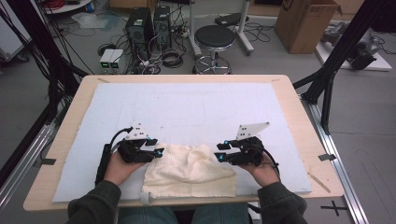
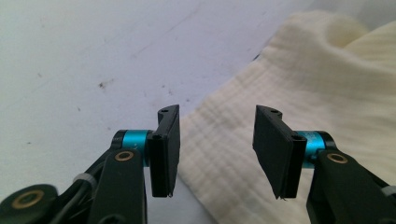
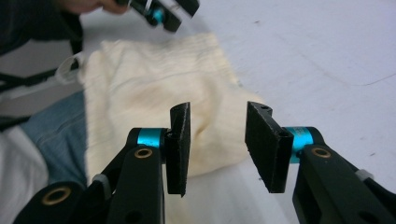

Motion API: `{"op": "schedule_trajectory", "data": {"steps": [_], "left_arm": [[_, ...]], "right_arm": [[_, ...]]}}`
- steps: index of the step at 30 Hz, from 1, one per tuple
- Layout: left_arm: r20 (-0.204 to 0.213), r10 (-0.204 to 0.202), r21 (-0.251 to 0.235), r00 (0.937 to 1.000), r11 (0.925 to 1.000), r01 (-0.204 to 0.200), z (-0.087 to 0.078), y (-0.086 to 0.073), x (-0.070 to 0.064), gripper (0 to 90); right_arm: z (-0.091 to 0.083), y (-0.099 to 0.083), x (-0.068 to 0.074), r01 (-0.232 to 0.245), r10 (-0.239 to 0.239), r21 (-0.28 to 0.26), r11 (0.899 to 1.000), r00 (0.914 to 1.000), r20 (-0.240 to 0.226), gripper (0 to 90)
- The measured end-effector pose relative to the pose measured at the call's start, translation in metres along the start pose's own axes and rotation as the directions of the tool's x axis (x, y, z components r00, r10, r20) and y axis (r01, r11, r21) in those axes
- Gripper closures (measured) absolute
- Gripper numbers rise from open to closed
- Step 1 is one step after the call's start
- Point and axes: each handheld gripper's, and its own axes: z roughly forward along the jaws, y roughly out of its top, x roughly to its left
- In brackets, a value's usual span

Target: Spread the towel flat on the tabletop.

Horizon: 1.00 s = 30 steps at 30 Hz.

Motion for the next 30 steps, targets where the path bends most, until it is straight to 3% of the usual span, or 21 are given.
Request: {"op": "schedule_trajectory", "data": {"steps": [5, 7, 10, 14, 16, 19, 23, 26, 30], "left_arm": [[-0.019, 0.008, 0.072, 0.9998, 0.9973, -0.007, 0.013, -0.004, 0.002, 52.4], [-0.018, 0.022, 0.098, 0.9996, 0.9950, -0.021, 0.016, -0.005, 0.001, 57.3], [-0.024, 0.043, 0.083, 0.9988, 0.9957, -0.041, 0.016, -0.007, -0.001, 67.2], [-0.026, 0.070, 0.078, 0.9972, 0.9946, -0.068, 0.016, -0.007, -0.003, 86.9], [-0.028, 0.071, 0.078, 0.9971, 0.9946, -0.069, 0.016, -0.007, -0.003, 87.8], [-0.029, 0.077, 0.075, 0.9967, 0.9944, -0.074, 0.014, -0.007, -0.003, 88.3], [-0.044, 0.061, 0.021, 0.9972, 0.9980, -0.060, 0.007, -0.005, -0.002, 88.5], [-0.044, 0.046, -0.009, 0.9980, 0.9989, -0.047, 0.004, -0.004, -0.001, 88.5], [-0.050, 0.028, -0.030, 0.9984, 0.9991, -0.029, 0.001, -0.003, 0.001, 88.5]], "right_arm": [[0.026, -0.008, -0.017, -0.039, 0.040, 0.077, 0.996, 0.9992, -0.009, 59.0], [0.034, -0.013, -0.020, -0.046, 0.047, 0.118, 0.992, 0.9988, -0.010, 58.4], [0.045, -0.018, -0.021, -0.032, 0.034, 0.159, 0.987, 0.9994, -0.011, 59.4], [0.054, -0.018, -0.020, -0.020, 0.023, 0.194, 0.981, 0.9996, -0.016, 77.1], [0.055, -0.017, -0.020, -0.008, 0.014, 0.194, 0.981, 0.9994, -0.030, 84.7], [0.048, -0.014, -0.020, -0.011, 0.015, 0.178, 0.984, 0.9996, -0.022, 86.0], [0.027, -0.006, -0.021, -0.013, 0.011, 0.153, 0.988, 0.9998, 0.015, 85.9], [0.009, 0.007, -0.020, 0.017, -0.026, 0.153, 0.988, 0.9980, 0.058, 85.9], [-0.001, 0.026, -0.023, 0.019, -0.033, 0.135, 0.991, 0.9943, 0.101, 85.8]]}}
